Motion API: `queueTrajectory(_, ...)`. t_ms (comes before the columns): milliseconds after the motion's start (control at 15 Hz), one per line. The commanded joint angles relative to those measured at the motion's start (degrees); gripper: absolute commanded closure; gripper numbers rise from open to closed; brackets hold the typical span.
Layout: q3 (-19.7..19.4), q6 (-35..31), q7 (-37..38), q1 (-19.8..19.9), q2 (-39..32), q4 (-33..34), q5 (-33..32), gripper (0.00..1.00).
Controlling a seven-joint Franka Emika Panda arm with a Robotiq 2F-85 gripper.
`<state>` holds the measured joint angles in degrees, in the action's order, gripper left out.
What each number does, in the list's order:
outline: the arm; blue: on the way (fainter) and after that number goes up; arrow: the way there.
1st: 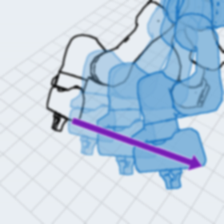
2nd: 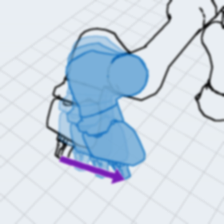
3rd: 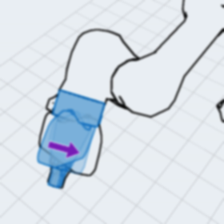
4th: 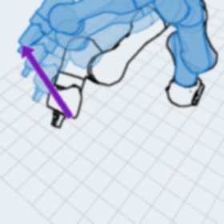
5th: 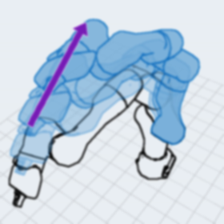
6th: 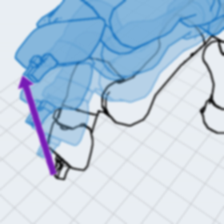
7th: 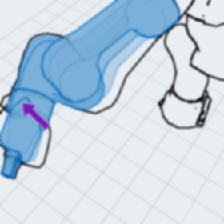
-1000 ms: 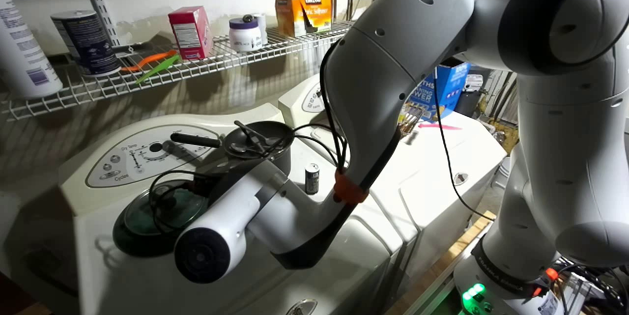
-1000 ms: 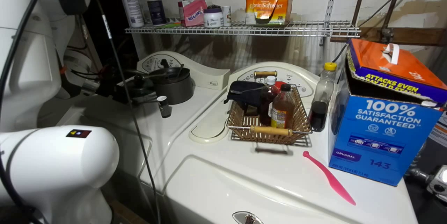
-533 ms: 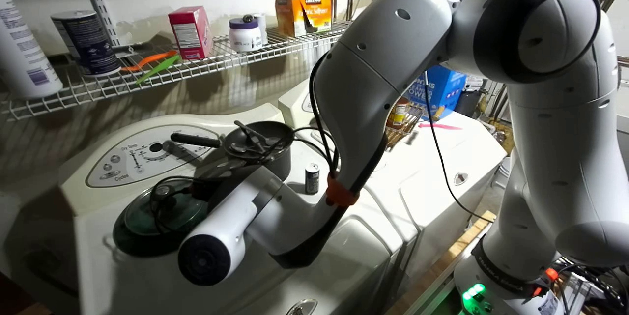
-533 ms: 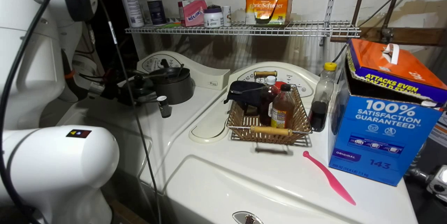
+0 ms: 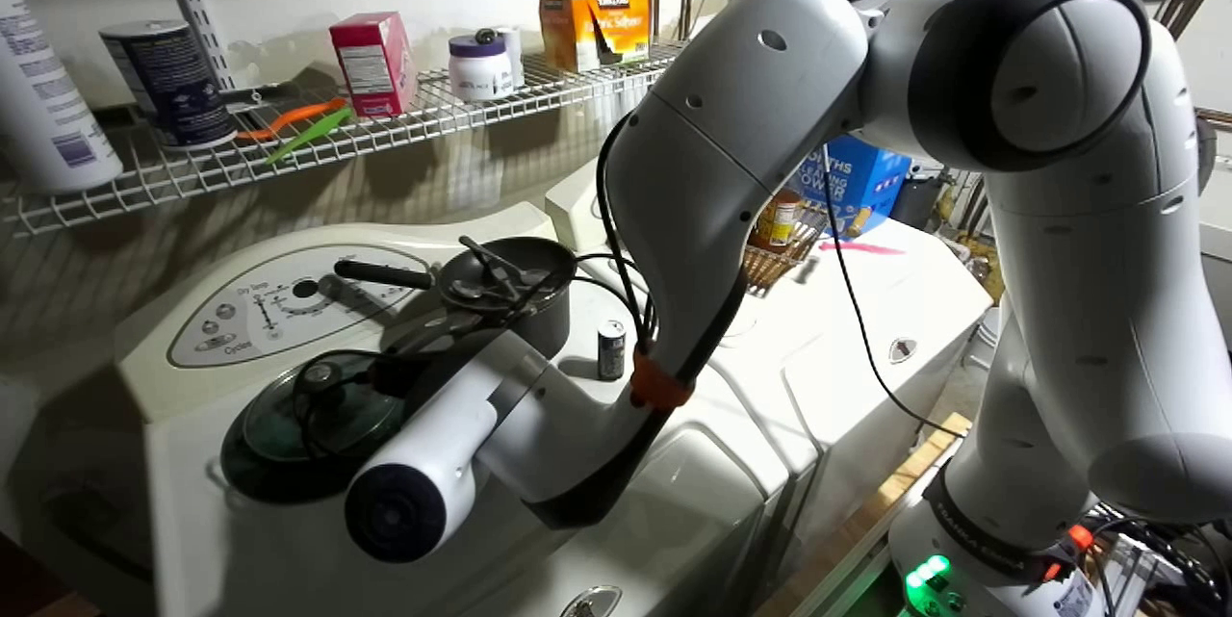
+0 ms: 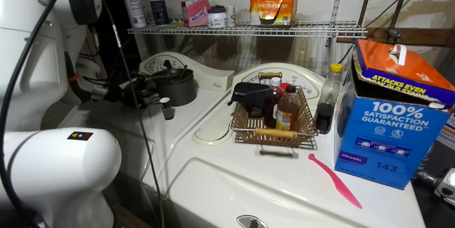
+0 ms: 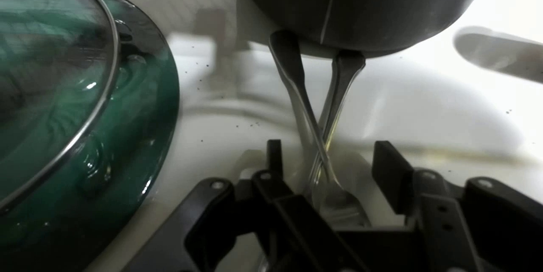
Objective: Put the forks in the pot
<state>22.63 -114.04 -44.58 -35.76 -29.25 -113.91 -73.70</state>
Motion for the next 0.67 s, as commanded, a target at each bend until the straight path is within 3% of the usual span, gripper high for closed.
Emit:
queueTrajectory(0, 0.2, 1.3, -1.1, -0.1, -1.9, 1.6, -0.7, 0.73)
queueTrajectory(267, 0.6, 0.7, -0.6, 0.1, -2.2, 1.9, 0.4, 0.99)
queueTrajectory(600, 1.2, 0.8, -0.5, 0.0, -2.2, 2.2, 1.7, 0.98)
